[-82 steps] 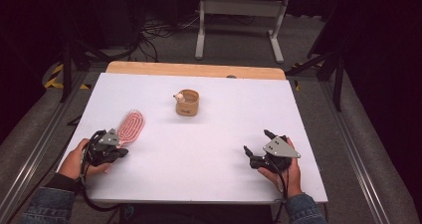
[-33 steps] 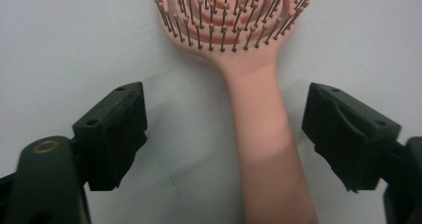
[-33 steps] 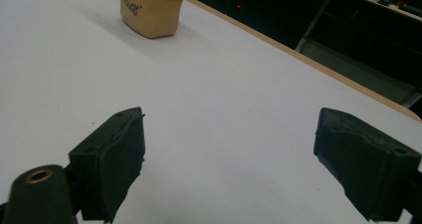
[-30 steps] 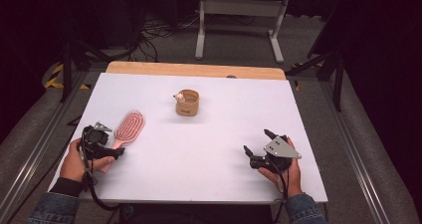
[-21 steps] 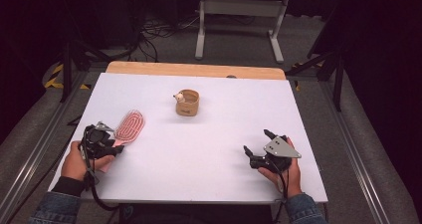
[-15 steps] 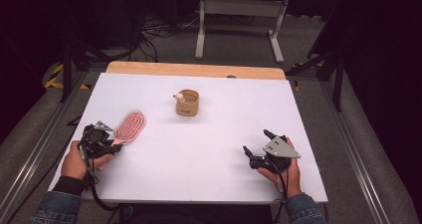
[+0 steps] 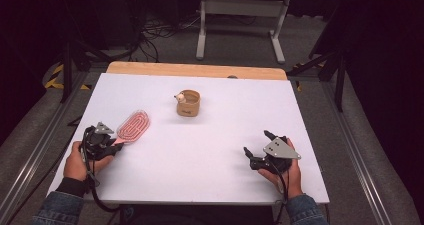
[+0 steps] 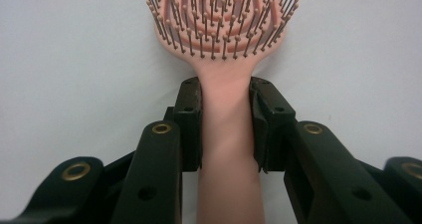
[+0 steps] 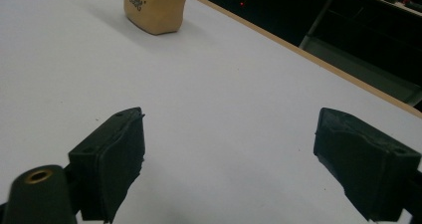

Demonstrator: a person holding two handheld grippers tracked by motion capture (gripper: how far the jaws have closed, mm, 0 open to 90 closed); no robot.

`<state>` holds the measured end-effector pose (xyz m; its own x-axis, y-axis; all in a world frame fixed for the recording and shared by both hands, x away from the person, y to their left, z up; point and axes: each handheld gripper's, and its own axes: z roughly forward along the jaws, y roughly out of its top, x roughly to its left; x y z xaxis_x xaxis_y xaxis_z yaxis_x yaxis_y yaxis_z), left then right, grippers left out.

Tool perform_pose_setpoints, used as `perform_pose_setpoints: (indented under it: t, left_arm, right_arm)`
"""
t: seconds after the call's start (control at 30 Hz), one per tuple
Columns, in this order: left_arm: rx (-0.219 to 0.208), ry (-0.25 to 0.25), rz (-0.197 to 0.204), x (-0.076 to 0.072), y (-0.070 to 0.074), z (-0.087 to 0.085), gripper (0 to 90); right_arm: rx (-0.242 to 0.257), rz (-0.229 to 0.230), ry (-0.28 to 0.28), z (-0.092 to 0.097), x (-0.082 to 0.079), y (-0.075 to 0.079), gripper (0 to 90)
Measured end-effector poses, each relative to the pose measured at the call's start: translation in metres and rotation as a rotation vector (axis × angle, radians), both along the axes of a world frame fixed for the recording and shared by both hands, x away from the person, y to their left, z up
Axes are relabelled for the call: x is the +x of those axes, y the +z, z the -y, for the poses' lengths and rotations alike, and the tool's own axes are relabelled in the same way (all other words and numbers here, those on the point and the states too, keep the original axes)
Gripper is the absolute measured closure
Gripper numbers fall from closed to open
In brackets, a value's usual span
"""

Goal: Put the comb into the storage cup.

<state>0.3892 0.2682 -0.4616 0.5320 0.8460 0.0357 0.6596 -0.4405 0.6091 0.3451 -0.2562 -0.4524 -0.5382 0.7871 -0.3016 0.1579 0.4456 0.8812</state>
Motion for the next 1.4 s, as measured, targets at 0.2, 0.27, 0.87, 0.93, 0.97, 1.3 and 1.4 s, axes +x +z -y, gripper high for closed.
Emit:
perform_pose_setpoints:
  t: [0.2,0.27,0.87,0.93,0.97,1.3,1.4]
  left_arm:
    - [-0.002,-0.003,0.039,-0.004,0.001,0.003,69.3]
    - [-0.006,-0.004,0.043,-0.004,0.001,0.003,69.3]
    - [-0.065,-0.007,0.17,-0.016,0.013,0.007,69.4]
    - [-0.074,-0.004,0.193,-0.018,0.015,0.008,69.4]
    - [-0.08,-0.003,0.206,-0.019,0.015,0.009,69.4]
    - [-0.127,-0.037,0.306,-0.029,0.021,0.021,69.4]
    - [-0.135,-0.052,0.327,-0.031,0.021,0.027,69.4]
  right_arm:
    - [-0.002,0.009,-0.007,0.0,-0.001,0.001,13.6]
    - [-0.001,0.007,-0.007,0.0,-0.001,0.001,13.6]
    - [0.035,0.024,-0.019,-0.001,-0.002,0.001,14.9]
    - [0.044,0.023,-0.021,-0.002,-0.002,0.001,14.9]
    - [0.057,0.02,-0.016,-0.002,-0.002,0.001,14.8]
    - [0.139,0.015,-0.011,-0.013,0.002,0.007,13.9]
    - [0.145,0.007,0.01,-0.019,0.003,0.008,12.6]
